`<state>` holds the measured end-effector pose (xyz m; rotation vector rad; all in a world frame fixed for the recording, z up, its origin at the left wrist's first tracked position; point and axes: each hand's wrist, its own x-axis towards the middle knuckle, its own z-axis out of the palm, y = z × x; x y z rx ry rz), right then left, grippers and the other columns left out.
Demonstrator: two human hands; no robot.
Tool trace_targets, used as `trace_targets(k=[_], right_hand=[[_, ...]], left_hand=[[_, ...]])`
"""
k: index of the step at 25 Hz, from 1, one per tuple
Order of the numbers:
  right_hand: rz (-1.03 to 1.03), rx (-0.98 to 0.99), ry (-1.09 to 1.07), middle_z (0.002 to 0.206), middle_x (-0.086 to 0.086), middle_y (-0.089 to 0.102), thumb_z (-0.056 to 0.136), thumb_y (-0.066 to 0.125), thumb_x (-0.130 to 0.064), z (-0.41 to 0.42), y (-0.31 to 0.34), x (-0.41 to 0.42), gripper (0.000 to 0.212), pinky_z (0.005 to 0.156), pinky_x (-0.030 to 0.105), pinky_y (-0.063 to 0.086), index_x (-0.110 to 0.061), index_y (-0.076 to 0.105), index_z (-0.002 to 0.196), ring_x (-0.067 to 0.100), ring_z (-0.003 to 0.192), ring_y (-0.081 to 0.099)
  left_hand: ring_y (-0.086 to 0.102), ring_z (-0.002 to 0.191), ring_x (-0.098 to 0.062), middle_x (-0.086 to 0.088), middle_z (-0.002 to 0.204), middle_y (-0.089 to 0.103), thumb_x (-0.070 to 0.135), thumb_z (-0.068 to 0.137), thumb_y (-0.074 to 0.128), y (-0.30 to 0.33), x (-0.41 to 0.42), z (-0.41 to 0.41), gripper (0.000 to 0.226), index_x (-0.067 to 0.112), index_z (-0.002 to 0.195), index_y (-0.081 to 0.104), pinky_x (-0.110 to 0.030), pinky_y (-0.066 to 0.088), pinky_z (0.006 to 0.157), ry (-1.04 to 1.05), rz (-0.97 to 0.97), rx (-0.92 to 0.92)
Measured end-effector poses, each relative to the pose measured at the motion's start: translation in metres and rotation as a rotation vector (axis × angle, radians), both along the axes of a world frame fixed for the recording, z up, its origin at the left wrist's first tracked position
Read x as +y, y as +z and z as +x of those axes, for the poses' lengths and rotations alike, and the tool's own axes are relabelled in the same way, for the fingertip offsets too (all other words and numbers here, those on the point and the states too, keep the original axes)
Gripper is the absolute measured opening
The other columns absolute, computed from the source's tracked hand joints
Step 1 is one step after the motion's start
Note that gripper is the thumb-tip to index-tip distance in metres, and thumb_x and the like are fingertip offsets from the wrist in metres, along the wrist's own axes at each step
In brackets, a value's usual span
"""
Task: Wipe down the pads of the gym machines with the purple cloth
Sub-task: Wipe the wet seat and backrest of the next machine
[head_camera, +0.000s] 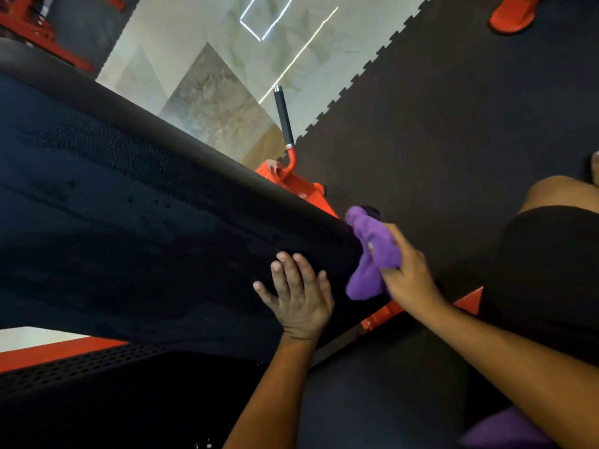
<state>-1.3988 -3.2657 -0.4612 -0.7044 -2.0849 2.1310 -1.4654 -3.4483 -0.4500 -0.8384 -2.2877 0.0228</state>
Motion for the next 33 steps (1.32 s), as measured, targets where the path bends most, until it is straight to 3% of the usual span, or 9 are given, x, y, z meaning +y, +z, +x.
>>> trace_targets(k=[2, 6, 10, 13, 16, 21, 27, 31, 33], right_hand=[[-0.001, -0.346, -0.036, 0.1, -0.001, 0.068, 0.099, 0.055, -0.023, -0.012, -0.012, 0.018, 0.019, 0.087, 0.037, 0.052, -0.021, 0.065, 0.116, 0.026, 0.106, 0.067], [-0.041, -0.225, -0.05, 0.107, 0.0, 0.068, 0.098, 0.059, -0.02, -0.025, 0.001, 0.046, 0.024, 0.083, 0.034, 0.052, -0.021, 0.065, 0.121, 0.02, 0.097, 0.065], [-0.221, -0.552, -0.032, 0.099, 0.008, 0.067, 0.101, 0.046, -0.029, -0.014, -0.021, 0.029, 0.027, 0.074, 0.034, 0.05, -0.015, 0.069, 0.102, 0.023, 0.085, 0.063], [-0.358, -0.719, -0.127, 0.106, 0.012, 0.071, 0.098, 0.056, -0.036, -0.023, -0.064, 0.037, 0.029, 0.088, 0.04, 0.055, -0.015, 0.073, 0.107, 0.03, 0.097, 0.067], [-0.424, -0.815, -0.185, 0.101, 0.012, 0.072, 0.094, 0.063, -0.033, -0.025, -0.092, 0.042, 0.026, 0.077, 0.038, 0.059, -0.016, 0.072, 0.112, 0.027, 0.085, 0.07], [-0.134, -0.643, -0.034, 0.091, 0.0, 0.065, 0.1, 0.048, -0.028, -0.021, -0.058, 0.028, 0.019, 0.066, 0.03, 0.045, -0.025, 0.066, 0.101, 0.018, 0.084, 0.062], [-0.227, -0.792, -0.078, 0.109, 0.012, 0.072, 0.09, 0.065, -0.029, -0.025, -0.093, 0.042, 0.019, 0.088, 0.042, 0.058, -0.019, 0.073, 0.104, 0.03, 0.096, 0.068], [-0.176, -0.636, 0.002, 0.1, 0.005, 0.074, 0.095, 0.055, -0.03, -0.011, -0.045, 0.045, 0.021, 0.074, 0.033, 0.054, -0.028, 0.076, 0.096, 0.022, 0.09, 0.069], [-0.136, -0.515, 0.008, 0.096, 0.0, 0.076, 0.092, 0.055, -0.029, 0.006, -0.012, 0.042, 0.022, 0.081, 0.036, 0.056, -0.031, 0.077, 0.094, 0.02, 0.091, 0.07]], left_hand=[[0.0, 0.16, -0.029, -0.017, 0.172, 0.003, 0.036, 0.11, 0.031, 0.002, 0.0, -0.002, 0.066, 0.002, 0.164, 0.013, -0.058, -0.002, 0.126, 0.004, 0.0, -0.001], [0.009, 0.16, -0.022, -0.009, 0.173, 0.012, 0.035, 0.105, 0.045, -0.004, -0.013, 0.0, 0.068, 0.01, 0.163, 0.023, -0.055, -0.002, 0.126, -0.155, -0.245, 0.048], [0.011, 0.16, -0.021, -0.008, 0.172, 0.017, 0.035, 0.103, 0.049, -0.01, -0.017, -0.002, 0.068, 0.01, 0.163, 0.027, -0.055, -0.002, 0.126, -0.187, -0.26, 0.075], [0.01, 0.16, -0.023, -0.009, 0.172, 0.017, 0.035, 0.104, 0.047, -0.013, -0.015, -0.004, 0.067, 0.009, 0.162, 0.028, -0.055, -0.002, 0.126, -0.198, -0.279, 0.112], [0.009, 0.16, -0.023, -0.01, 0.172, 0.017, 0.035, 0.104, 0.046, -0.017, -0.016, -0.005, 0.067, 0.009, 0.162, 0.028, -0.055, -0.003, 0.127, -0.208, -0.29, 0.12], [0.009, 0.16, -0.024, -0.01, 0.172, 0.016, 0.034, 0.102, 0.048, -0.019, -0.016, -0.006, 0.068, 0.009, 0.162, 0.028, -0.054, -0.003, 0.126, -0.219, -0.262, 0.133], [0.011, 0.16, -0.022, -0.009, 0.172, 0.016, 0.036, 0.1, 0.048, -0.02, -0.019, -0.002, 0.07, 0.009, 0.162, 0.028, -0.053, -0.002, 0.127, -0.203, -0.303, 0.156], [0.015, 0.159, -0.02, -0.007, 0.172, 0.017, 0.037, 0.096, 0.054, -0.013, -0.014, -0.005, 0.075, 0.011, 0.162, 0.03, -0.051, 0.003, 0.127, -0.179, -0.28, 0.176], [0.02, 0.158, -0.018, -0.005, 0.172, 0.02, 0.036, 0.095, 0.058, -0.008, -0.012, -0.003, 0.075, 0.012, 0.161, 0.032, -0.05, 0.009, 0.125, -0.166, -0.257, 0.167]])
